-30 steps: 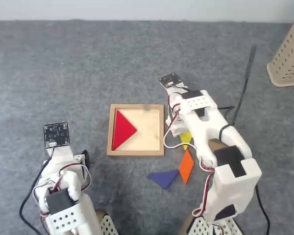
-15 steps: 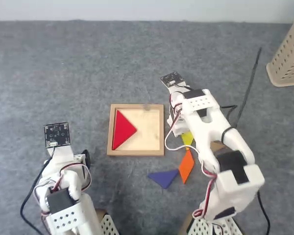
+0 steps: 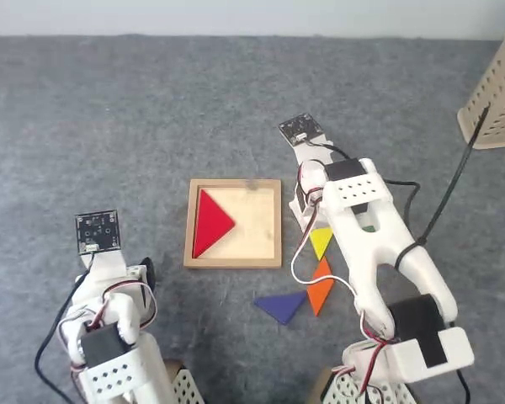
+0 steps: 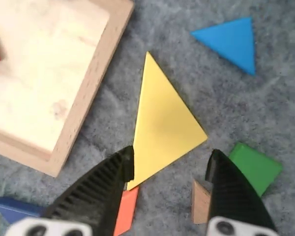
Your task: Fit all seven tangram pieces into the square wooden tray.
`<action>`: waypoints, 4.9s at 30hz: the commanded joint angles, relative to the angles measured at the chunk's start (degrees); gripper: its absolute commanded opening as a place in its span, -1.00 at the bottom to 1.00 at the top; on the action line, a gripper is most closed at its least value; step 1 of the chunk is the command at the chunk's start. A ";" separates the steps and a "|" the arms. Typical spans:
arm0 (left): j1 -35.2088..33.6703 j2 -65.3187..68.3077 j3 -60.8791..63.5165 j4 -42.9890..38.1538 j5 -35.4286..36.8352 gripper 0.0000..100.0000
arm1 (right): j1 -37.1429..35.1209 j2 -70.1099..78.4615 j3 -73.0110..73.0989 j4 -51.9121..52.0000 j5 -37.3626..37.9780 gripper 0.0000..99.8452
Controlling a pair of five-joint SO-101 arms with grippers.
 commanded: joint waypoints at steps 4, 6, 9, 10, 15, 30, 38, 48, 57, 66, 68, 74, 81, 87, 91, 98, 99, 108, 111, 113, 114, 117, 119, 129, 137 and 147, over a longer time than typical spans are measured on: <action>0.00 -0.70 -1.10 0.18 0.53 -0.55 | 0.84 2.77 -0.44 -0.13 1.49 -0.40; 0.00 -0.70 -1.10 0.18 0.53 -0.55 | 0.92 4.53 -0.35 -1.63 1.49 -0.40; 0.00 -0.70 -1.10 0.18 0.53 -0.55 | 0.66 7.60 -0.35 -3.03 1.41 -0.40; 0.00 -0.70 -1.10 0.18 0.53 -0.55 | 0.48 8.48 -0.35 -3.12 1.41 -0.40; 0.00 -0.70 -1.10 0.18 0.53 -0.55 | 0.31 12.35 -0.53 -3.21 1.41 -0.40; 0.00 -0.70 -1.10 0.18 0.53 -0.55 | -0.92 8.48 -1.41 -3.12 6.77 -0.40; 0.00 -0.70 -1.10 0.18 0.53 -0.55 | -0.48 7.34 -1.23 -4.97 14.42 -0.40; 0.00 -0.70 -1.10 0.18 0.53 -0.55 | 4.00 7.25 -1.58 -9.80 17.93 -0.39; 0.00 -0.70 -1.10 0.18 0.53 -0.55 | 3.82 7.25 -1.23 -12.00 24.88 -0.23; 0.00 -0.70 -1.10 0.18 0.53 -0.55 | 2.15 7.25 3.96 -19.12 30.95 -0.23; 0.00 -0.70 -1.10 0.18 0.53 -0.55 | 1.45 7.34 5.19 -20.88 30.95 -0.23; 0.00 -0.70 -1.10 0.18 0.53 -0.55 | 1.36 7.34 7.65 -21.41 30.95 -0.23; 0.00 -0.70 -1.10 0.18 0.53 -0.55 | 1.19 7.25 8.70 -20.88 30.77 -0.36; 0.00 -0.70 -1.10 0.18 0.53 -0.55 | 1.10 6.81 8.70 -16.66 29.10 -0.64; 0.00 -0.70 -1.10 0.18 0.53 -0.55 | 1.10 6.64 8.62 -13.49 19.34 -0.64; 0.00 -0.70 -1.10 0.18 0.53 -0.55 | 1.10 6.64 8.62 -7.52 10.11 -0.65; 0.00 -0.70 -1.10 0.18 0.53 -0.55 | 1.10 6.64 8.62 -6.73 9.49 -0.65; 0.00 -0.70 -1.10 0.18 0.53 -0.55 | 1.45 -1.54 8.44 -5.49 9.14 -0.65; 0.00 -0.70 -1.10 0.18 0.53 -0.55 | 1.45 -5.58 6.77 -5.58 10.90 -0.64; 0.00 -0.70 -1.10 0.18 0.53 -0.55 | 1.19 -6.64 5.89 -5.49 16.18 -0.64; 0.00 -0.70 -1.10 0.18 0.53 -0.55 | 1.10 -6.64 5.54 -5.49 18.55 -0.62; 0.00 -0.70 -1.10 0.18 0.53 -0.55 | 1.10 -5.14 5.01 -5.41 23.12 -0.45; 0.00 -0.70 -1.10 0.18 0.53 -0.55 | 1.19 -3.65 5.01 -5.41 26.02 -0.34; 0.00 -0.70 -1.10 0.18 0.53 -0.55 | 1.10 1.01 4.92 -6.64 30.86 -0.32; 0.00 -0.70 -1.10 0.18 0.53 -0.55 | 1.10 5.32 4.92 -10.51 30.95 -0.32; 0.00 -0.70 -1.10 0.18 0.53 -0.55 | 1.10 9.01 4.92 -13.41 30.51 -0.39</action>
